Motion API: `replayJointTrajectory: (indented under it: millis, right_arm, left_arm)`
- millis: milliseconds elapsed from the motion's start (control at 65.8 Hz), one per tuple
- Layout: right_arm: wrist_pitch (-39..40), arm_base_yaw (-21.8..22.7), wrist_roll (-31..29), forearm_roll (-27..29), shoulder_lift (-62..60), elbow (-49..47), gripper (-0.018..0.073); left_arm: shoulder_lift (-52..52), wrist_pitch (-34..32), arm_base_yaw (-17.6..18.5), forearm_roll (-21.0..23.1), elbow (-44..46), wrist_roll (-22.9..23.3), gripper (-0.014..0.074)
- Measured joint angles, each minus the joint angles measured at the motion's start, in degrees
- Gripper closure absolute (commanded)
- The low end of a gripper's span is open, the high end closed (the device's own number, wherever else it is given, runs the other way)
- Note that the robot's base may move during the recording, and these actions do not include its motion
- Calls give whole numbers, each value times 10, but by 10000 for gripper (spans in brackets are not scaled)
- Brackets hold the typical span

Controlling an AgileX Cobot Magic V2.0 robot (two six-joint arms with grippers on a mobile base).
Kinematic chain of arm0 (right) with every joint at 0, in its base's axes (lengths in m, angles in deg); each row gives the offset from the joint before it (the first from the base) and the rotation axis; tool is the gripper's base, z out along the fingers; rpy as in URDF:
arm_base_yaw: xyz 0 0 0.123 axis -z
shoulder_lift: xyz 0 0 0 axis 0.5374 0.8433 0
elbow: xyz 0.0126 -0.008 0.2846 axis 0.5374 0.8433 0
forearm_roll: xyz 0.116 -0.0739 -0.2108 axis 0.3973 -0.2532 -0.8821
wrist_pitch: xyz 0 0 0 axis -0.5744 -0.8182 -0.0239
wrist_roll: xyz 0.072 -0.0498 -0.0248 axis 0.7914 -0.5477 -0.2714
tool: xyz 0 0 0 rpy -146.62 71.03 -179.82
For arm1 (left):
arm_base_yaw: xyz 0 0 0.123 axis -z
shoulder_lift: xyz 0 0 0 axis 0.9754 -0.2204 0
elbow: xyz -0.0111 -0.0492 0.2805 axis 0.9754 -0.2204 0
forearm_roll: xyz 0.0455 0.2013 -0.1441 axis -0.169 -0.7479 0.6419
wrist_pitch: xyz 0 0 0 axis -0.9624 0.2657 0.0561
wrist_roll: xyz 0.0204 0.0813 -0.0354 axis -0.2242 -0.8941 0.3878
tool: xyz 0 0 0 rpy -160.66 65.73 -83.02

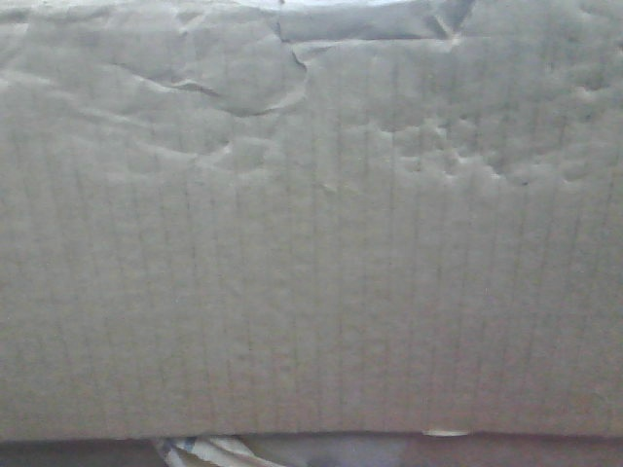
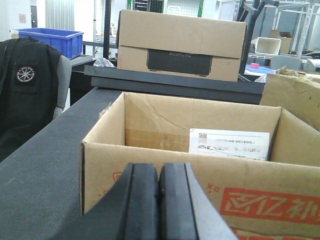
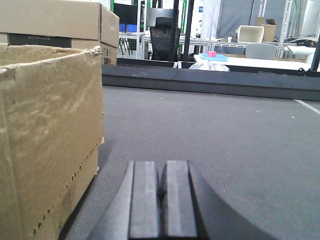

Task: Stack two boxes on right shelf middle

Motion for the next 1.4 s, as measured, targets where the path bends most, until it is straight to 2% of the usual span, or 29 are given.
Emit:
replayJointTrajectory:
  millis: [1033,1215,1398]
  right_arm:
    - [0,0,0,0,0,0,721]
    - [0,0,0,0,0,0,721]
    - [0,0,0,0,0,0,721]
  left_arm:
    - [0,0,0,0,0,0,707]
    - [0,-17,0,0,0,0,707]
    - [1,42,0,0,66,0,707]
